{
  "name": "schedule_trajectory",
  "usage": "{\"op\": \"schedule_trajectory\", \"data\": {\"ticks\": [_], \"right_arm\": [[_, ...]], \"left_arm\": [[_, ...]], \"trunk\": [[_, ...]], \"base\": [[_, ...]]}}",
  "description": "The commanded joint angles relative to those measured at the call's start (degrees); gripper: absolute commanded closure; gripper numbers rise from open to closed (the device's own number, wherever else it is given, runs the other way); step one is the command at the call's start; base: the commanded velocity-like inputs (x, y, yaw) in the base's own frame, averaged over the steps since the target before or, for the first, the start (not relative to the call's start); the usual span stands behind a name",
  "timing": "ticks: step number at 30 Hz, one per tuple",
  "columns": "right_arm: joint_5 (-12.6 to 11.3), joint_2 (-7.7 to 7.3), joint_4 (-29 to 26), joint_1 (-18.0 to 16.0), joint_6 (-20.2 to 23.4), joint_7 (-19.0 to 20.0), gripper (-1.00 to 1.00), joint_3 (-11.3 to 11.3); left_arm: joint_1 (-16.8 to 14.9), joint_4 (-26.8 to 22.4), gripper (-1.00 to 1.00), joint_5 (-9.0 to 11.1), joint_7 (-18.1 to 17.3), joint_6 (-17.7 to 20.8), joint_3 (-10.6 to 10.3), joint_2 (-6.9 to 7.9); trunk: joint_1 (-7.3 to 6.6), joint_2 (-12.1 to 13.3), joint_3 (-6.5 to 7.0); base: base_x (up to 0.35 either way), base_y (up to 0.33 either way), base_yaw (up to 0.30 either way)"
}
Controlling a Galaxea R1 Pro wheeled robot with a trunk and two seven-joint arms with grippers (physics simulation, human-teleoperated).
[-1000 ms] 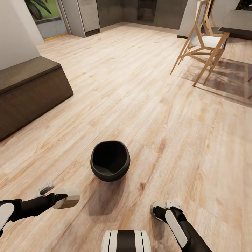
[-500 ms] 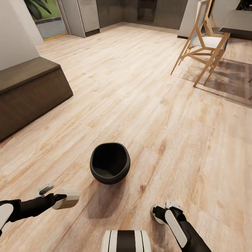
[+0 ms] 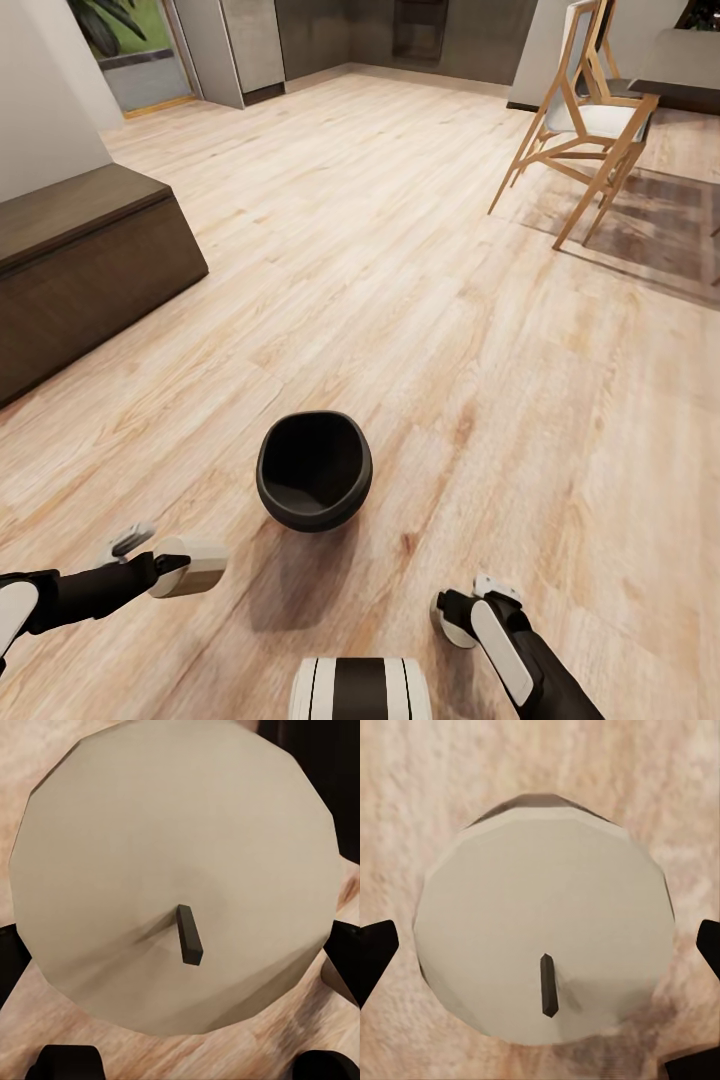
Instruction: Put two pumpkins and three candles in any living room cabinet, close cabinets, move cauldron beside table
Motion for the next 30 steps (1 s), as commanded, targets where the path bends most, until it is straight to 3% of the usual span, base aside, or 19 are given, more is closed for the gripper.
{"op": "schedule_trajectory", "data": {"ticks": [1, 11, 20, 30], "right_arm": [[-0.57, -0.03, -0.08, -0.03, -0.05, -0.57, -1.00, 0.14], [-0.54, -0.03, 0.82, -0.11, -0.45, -0.55, -1.00, 0.18], [2.64, 0.54, 1.24, -0.21, -0.56, -0.20, -1.00, 0.10], [2.80, 0.74, 1.27, -0.21, -0.56, -0.16, -1.00, 0.18]], "left_arm": [[-0.02, -0.06, 1.00, 0.66, 0.58, 0.22, 0.04, 0.00], [-0.02, -0.02, 1.00, 0.70, 0.53, 0.22, 0.84, 0.00], [-0.02, 0.00, 1.00, 0.70, 0.42, 0.31, 1.70, 0.00], [0.06, 0.00, 1.00, 0.55, -3.15, 0.30, 1.79, 0.16]], "trunk": [[-0.01, -0.02, -0.04], [-0.01, -0.02, -0.04], [-0.01, -0.02, -0.04], [0.04, -0.04, -0.48]], "base": [[0.004, 0.000, 0.000], [0.000, 0.000, 0.000], [0.000, 0.000, 0.000], [0.000, 0.000, 0.000]]}}
